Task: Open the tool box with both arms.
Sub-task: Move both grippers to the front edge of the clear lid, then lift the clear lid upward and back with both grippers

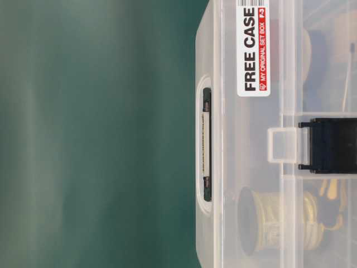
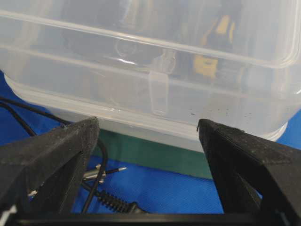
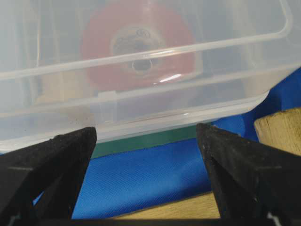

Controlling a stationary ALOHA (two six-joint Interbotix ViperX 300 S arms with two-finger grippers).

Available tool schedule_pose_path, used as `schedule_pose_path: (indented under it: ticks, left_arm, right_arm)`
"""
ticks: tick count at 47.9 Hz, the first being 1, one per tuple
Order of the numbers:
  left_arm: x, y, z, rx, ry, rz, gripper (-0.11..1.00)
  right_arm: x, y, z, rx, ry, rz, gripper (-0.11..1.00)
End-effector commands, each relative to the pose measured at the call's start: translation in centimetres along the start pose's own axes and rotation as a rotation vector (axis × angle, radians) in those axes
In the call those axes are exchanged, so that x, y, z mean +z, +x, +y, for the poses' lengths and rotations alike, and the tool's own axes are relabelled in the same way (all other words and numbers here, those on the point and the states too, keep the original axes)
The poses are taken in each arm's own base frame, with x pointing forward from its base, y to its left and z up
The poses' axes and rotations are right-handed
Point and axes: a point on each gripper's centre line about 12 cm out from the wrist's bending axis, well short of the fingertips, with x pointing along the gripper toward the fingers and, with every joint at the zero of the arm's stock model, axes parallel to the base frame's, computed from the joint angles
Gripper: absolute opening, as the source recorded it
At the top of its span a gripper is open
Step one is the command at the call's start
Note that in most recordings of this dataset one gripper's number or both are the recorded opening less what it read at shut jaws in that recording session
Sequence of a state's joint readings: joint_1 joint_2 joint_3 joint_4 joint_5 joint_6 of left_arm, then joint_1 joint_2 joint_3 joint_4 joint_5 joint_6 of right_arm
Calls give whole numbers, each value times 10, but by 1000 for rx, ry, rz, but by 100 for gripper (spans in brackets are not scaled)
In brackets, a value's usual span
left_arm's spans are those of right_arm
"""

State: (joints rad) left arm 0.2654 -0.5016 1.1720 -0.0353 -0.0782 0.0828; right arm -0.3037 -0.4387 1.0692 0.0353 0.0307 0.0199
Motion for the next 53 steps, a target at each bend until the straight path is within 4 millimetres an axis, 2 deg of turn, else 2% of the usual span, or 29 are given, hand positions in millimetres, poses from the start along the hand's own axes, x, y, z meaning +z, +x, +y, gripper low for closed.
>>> schedule_pose_path:
  ticks: [1, 23, 33, 53]
  left_arm:
    - [28, -6, 0, 2, -7, -106, 91]
    - [46, -30, 1, 7, -5, -224, 90]
    - [49, -32, 7, 30, -16, -234, 90]
    - [56, -34, 15, 60, -28, -266, 90]
  right_arm:
    - [33, -5, 3, 9, 8, -96, 86]
    - [55, -33, 4, 14, -14, -179, 85]
    - [62, -45, 4, 12, -29, -227, 85]
    - [69, -48, 0, -3, -18, -249, 85]
